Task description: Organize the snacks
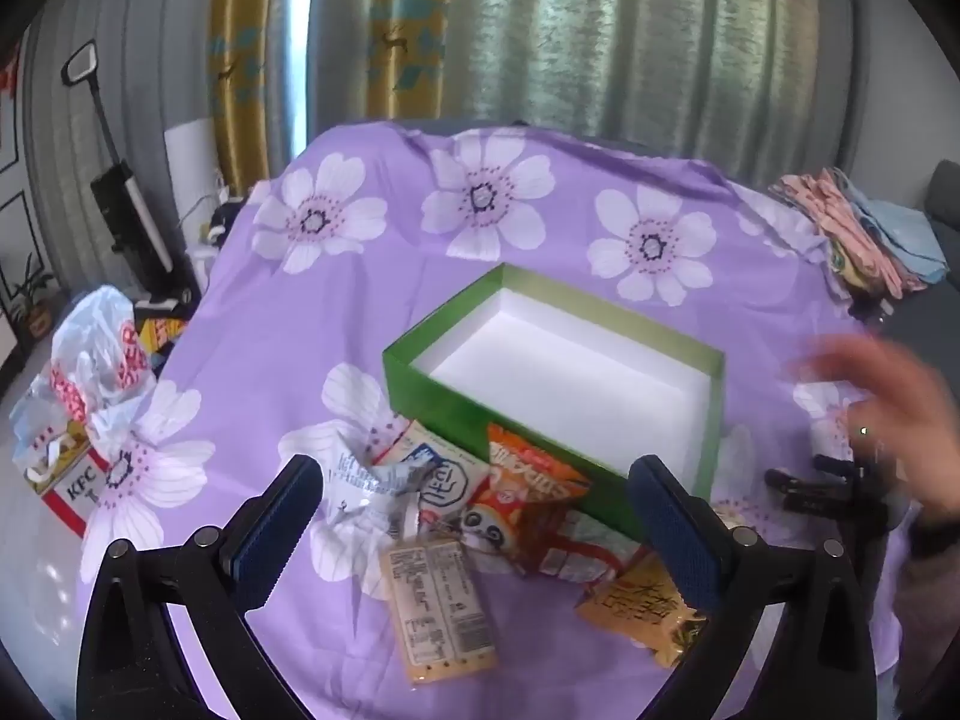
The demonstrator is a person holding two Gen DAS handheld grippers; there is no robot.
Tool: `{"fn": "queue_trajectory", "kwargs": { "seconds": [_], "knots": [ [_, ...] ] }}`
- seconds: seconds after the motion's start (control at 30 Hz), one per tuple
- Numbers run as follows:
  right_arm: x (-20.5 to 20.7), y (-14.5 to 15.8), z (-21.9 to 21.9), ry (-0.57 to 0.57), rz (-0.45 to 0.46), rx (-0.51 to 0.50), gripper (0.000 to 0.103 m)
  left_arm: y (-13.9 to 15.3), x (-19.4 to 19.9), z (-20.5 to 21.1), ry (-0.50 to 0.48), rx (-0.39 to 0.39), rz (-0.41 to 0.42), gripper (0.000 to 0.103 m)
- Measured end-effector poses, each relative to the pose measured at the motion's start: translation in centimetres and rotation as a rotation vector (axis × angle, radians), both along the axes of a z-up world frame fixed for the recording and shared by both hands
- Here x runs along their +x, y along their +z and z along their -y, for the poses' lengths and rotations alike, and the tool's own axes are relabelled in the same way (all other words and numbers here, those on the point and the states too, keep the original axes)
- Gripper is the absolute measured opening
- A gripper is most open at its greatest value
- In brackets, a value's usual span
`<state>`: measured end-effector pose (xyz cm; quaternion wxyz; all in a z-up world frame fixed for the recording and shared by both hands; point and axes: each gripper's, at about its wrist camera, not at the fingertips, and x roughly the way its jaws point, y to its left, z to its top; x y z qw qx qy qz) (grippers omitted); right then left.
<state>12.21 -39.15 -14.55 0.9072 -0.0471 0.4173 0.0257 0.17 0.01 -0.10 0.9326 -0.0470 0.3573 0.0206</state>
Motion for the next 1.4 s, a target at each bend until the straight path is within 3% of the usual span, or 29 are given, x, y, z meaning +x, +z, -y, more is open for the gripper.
{"fn": "queue_trajectory", "kwargs": {
  "seconds": [0.23,0.37,0.73,0.87,1.1,1.4],
  "knots": [
    [0.0,0.0,0.0,0.0,0.003,0.0,0.103,0.9,-0.7,1.6,-0.014,0.01,0.051,0.101],
    [0.0,0.0,0.0,0.0,0.002,0.0,0.103,1.2,-0.8,3.0,-0.015,-0.01,0.033,0.101],
    [0.5,0.5,-0.3,-0.034,-0.026,-0.011,0.103,1.7,-2.5,4.3,-0.016,0.028,0.042,0.101],
    [-3.5,3.7,-2.1,-0.023,0.084,0.041,0.103,1.9,-3.1,3.8,0.006,0.04,0.045,0.101],
    [-13.0,10.8,-8.2,0.193,0.237,0.101,0.103,2.5,-4.4,3.4,0.025,0.035,0.056,0.101],
    [-17.7,13.5,-12.9,0.335,0.282,0.138,0.103,3.2,-6.2,3.0,0.009,0.027,0.08,0.101]
  ]
}}
